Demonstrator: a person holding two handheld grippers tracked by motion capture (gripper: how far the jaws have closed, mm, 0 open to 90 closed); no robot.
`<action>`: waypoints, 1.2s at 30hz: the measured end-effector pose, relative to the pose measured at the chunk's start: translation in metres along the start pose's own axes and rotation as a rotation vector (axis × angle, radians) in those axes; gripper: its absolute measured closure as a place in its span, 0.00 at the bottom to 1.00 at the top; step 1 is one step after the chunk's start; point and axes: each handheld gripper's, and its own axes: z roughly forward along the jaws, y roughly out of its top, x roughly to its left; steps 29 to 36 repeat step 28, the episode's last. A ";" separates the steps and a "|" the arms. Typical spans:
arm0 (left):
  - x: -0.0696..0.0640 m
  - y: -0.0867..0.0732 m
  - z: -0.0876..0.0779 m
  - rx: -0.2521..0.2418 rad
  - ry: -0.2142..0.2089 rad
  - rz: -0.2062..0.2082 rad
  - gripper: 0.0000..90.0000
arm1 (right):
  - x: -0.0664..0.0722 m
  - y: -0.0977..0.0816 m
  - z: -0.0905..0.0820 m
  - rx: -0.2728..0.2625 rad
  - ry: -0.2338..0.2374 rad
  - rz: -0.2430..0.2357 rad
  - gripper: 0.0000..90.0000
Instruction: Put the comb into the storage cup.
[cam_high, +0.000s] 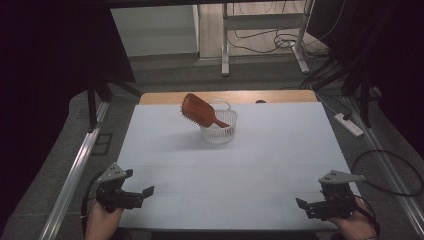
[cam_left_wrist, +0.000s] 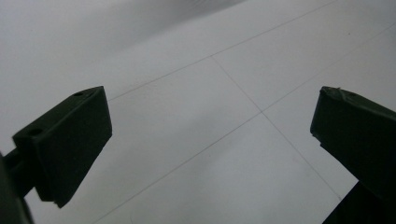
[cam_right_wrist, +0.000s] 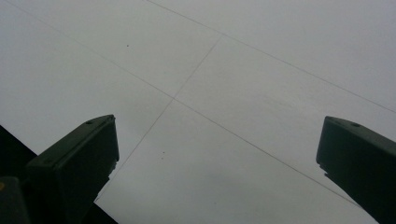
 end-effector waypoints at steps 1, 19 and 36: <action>0.000 -0.001 -0.001 0.003 0.002 0.002 0.00 | 0.000 0.000 0.000 0.000 -0.001 0.000 0.00; -0.003 -0.014 -0.012 0.034 0.049 -0.005 0.00 | 0.000 0.000 0.000 0.001 -0.003 0.001 0.00; -0.002 -0.016 -0.013 0.035 0.047 -0.022 0.00 | 0.000 0.000 0.000 0.004 -0.004 -0.004 0.00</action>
